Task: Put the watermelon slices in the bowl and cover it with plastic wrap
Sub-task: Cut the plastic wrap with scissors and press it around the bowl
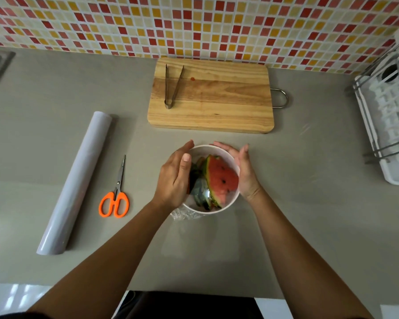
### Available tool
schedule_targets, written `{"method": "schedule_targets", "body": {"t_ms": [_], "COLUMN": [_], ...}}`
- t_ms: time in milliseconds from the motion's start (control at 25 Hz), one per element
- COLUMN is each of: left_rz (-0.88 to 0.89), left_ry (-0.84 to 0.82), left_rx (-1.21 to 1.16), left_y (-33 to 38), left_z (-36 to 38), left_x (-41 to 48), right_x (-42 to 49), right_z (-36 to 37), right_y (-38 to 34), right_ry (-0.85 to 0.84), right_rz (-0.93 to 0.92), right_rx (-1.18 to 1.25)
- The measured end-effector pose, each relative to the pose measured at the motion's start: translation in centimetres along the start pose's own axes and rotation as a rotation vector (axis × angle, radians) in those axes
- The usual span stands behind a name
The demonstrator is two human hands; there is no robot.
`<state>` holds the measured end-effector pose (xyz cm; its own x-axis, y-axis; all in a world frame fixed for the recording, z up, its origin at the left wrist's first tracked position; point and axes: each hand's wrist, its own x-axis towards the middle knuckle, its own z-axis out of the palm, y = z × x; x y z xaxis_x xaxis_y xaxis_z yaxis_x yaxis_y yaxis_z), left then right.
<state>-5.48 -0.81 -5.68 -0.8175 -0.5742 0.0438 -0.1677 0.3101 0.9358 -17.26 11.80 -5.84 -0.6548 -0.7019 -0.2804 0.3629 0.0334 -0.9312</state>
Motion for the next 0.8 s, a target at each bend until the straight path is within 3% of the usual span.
{"method": "schedule_targets", "body": {"t_ms": [120,280,400,520,800], "left_rz": [0.010,-0.008,-0.035,-0.052,-0.061], "left_ry": [0.008,0.040,0.089,0.111,0.088], "left_rx": [0.037,0.052,0.060,0.067,0.057], "left_y": [0.2,0.0,-0.3,-0.6,-0.6], "left_z": [0.2,0.3,0.2,0.1,-0.6], "left_x": [0.0,-0.4,-0.8,-1.1,-0.8], "right_x": [0.5,0.4,0.6,0.8,0.7], "right_z": [-0.1,0.3,1.1,1.7,3.6], "right_y": [-0.4,-0.8,-1.1,-1.0,-2.9], "right_ry": [0.015,0.093,0.237,0.345,0.540], "right_rz": [0.173,0.226,0.275,0.472,0.555], "right_rx": [-0.042,-0.048,0.002,-0.075,-0.087]}}
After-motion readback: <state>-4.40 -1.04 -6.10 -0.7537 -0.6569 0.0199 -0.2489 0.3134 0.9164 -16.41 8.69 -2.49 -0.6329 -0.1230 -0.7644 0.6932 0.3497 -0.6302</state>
